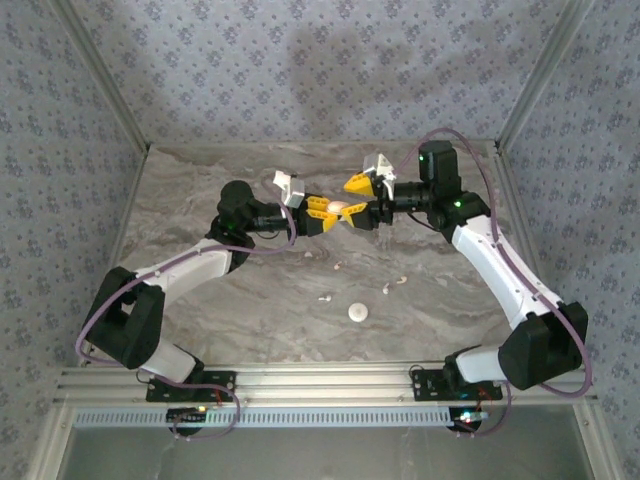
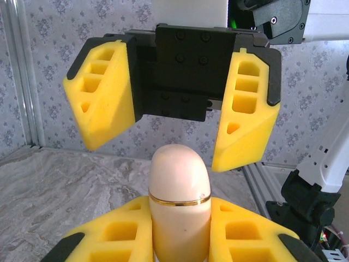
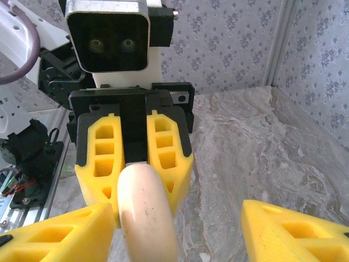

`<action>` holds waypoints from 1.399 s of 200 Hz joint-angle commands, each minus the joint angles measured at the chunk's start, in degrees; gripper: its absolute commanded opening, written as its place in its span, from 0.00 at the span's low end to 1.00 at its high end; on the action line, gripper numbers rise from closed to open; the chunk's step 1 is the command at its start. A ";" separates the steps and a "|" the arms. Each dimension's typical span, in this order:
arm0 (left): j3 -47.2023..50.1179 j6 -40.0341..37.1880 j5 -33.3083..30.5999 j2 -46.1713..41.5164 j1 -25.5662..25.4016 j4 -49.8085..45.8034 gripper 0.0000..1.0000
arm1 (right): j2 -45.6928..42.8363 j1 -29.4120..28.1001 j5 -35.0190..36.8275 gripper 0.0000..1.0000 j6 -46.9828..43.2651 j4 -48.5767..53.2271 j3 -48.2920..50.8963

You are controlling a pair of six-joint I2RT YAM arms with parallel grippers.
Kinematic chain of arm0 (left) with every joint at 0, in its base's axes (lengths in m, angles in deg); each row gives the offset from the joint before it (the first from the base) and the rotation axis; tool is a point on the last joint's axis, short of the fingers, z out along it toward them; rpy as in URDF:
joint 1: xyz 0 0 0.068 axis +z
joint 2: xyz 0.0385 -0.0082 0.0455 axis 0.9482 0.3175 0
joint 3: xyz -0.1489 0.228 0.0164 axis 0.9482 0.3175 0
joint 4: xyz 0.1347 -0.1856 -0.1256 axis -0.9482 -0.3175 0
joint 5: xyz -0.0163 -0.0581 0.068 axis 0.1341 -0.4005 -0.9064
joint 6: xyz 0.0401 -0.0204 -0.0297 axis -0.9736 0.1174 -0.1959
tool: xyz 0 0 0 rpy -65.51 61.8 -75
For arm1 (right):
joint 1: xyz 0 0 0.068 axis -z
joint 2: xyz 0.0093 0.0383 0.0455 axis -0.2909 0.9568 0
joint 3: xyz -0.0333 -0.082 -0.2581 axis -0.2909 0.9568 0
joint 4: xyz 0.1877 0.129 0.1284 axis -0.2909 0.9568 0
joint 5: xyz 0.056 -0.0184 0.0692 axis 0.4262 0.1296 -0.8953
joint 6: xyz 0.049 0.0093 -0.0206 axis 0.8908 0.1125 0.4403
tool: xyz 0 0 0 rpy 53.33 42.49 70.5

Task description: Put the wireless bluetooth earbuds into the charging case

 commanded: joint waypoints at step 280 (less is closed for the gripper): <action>-0.46 1.11 -2.12 -1.12 -0.39 2.67 0.15 | 0.10 0.11 8.53 0.65 5.47 -5.13 0.69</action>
